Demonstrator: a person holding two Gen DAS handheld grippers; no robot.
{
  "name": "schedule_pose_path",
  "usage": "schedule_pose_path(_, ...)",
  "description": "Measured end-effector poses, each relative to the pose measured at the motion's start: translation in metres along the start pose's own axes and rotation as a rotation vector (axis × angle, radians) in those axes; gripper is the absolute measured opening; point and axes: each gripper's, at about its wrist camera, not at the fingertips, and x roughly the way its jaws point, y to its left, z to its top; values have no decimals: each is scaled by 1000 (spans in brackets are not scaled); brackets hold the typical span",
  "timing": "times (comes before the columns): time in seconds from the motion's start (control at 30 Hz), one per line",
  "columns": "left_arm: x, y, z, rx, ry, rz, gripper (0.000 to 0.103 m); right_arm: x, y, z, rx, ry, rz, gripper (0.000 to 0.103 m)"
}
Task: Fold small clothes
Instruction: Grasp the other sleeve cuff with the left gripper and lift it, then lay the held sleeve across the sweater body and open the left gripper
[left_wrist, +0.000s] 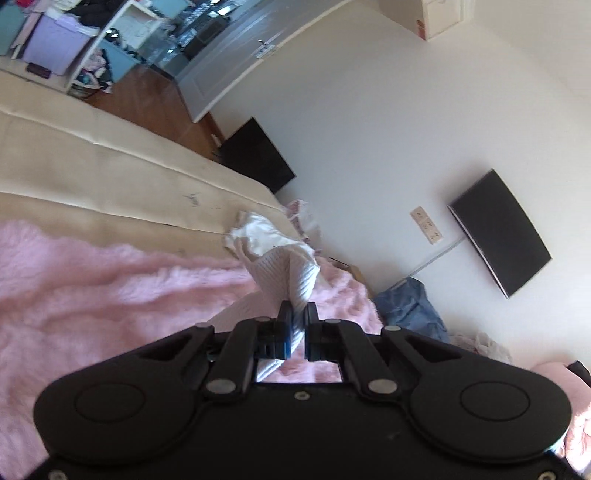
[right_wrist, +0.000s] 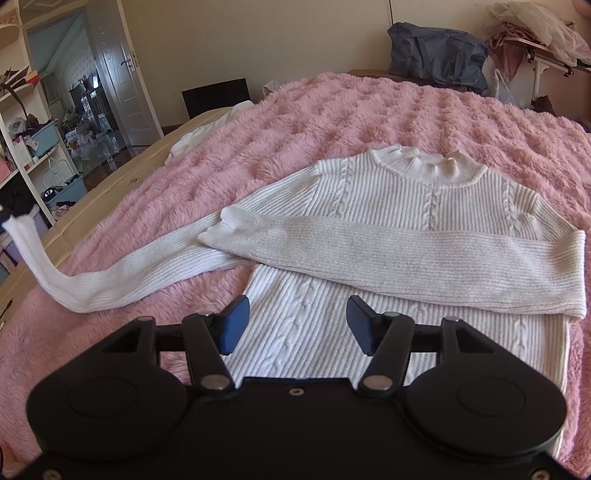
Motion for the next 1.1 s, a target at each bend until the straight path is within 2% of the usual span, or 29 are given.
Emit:
schedule_pose_path(0.13,31,-65,-21,73,55,-116,2,-18,-31,2,26,-30,-36,60)
schedule_pose_path(0.33,77,-153,-87,170,186,-247,2,-45,-84,4,74,-44,-115,60)
schedule_pose_path(0.6,112,-210,-197,216,381,-334,2,-96,-140,2,105,-65,-216,60)
schedule_pose_path(0.77,131,-224,-280,269,508,-335,2,-119,-165,-2,107,-64,-257,60)
schedule_pose_path(0.93,151,-222,-362,336,633,-299,2,-128,-186,-7,122,-62,-277,60)
schedule_pose_path(1.07,165,-213,-409,406,697,-257,4,-125,-196,-10,133,-50,-289,60)
schedule_pose_path(1.1,167,-211,-414,412,715,-250,7,-123,-199,-10,134,-47,-287,60)
